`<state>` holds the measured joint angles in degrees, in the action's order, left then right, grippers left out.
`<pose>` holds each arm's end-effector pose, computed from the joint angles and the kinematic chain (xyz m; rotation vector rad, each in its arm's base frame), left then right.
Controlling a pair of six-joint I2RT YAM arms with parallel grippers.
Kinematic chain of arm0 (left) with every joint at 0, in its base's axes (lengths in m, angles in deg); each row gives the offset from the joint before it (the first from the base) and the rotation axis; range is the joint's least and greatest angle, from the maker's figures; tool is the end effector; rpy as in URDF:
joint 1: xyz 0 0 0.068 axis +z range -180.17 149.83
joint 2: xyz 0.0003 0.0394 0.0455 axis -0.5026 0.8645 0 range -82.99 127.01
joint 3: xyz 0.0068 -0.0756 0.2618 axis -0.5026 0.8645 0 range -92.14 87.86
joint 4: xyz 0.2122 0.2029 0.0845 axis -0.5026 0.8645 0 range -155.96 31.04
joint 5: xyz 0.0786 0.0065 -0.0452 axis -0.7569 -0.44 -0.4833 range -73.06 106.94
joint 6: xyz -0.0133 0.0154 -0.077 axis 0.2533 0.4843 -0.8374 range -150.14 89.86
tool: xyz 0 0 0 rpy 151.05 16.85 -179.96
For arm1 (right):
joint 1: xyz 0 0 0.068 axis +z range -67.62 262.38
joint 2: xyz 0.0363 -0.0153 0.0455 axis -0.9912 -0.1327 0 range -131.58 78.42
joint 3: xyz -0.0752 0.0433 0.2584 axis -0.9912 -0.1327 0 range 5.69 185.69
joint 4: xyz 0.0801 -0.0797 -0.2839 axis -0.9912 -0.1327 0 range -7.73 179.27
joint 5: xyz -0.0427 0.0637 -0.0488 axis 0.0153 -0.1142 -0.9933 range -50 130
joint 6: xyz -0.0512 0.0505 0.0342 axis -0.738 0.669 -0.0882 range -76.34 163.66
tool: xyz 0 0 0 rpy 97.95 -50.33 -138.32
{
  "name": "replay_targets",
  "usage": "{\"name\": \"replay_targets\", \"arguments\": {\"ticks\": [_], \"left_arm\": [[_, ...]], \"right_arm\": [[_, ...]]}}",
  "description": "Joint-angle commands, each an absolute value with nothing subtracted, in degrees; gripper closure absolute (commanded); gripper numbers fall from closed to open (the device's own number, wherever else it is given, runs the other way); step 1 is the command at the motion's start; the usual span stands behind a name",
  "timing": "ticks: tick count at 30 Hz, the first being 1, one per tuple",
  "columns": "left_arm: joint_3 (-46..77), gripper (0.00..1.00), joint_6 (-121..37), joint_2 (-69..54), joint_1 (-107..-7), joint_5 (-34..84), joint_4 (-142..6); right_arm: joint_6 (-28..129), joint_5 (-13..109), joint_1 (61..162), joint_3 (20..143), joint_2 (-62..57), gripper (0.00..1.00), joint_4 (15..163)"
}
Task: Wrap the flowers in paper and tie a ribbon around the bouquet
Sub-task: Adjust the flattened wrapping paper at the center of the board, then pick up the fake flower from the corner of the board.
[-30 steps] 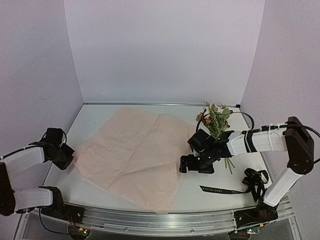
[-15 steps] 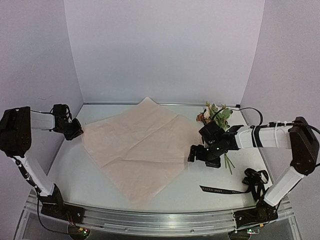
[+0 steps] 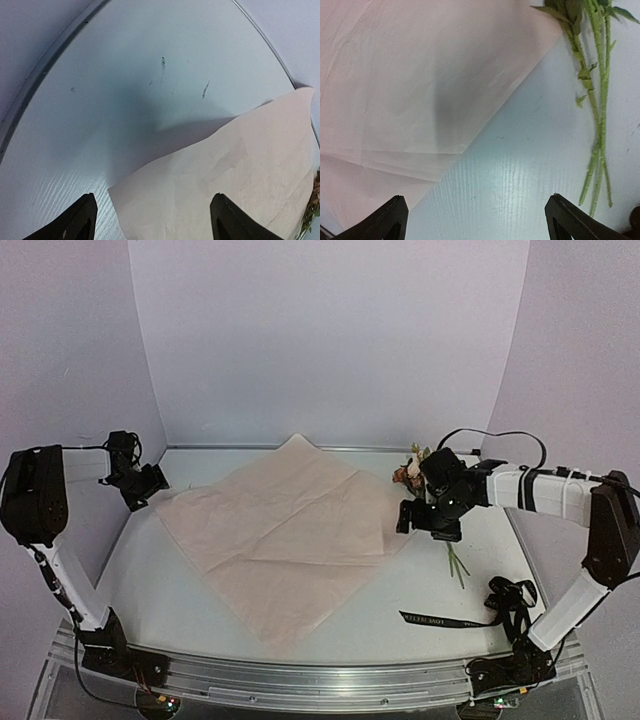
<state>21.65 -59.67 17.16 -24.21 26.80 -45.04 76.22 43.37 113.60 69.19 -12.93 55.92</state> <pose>0.4224 0.0323 0.1443 -0.7107 2.4497 -0.3802 0.3234 0.2009 0.1693 0.0110 2.7124 0.4355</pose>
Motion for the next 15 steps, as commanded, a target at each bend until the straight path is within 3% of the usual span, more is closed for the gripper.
{"name": "replay_targets", "arguments": {"ticks": [1,6,15], "left_arm": [[18.9,0.13,-61.6,9.5,-30.7,18.3,-40.4],[20.3,0.11,-63.8,6.7,-42.9,19.9,-42.8],[20.0,0.12,-67.5,15.4,-62.0,29.0,-50.5]], "right_arm": [[67.1,43.7,106.8,75.2,-14.0,0.06,47.2],[62.1,45.3,101.5,78.7,-19.0,0.11,44.5],[59.3,44.4,98.0,84.0,-28.1,0.16,40.2]]}}
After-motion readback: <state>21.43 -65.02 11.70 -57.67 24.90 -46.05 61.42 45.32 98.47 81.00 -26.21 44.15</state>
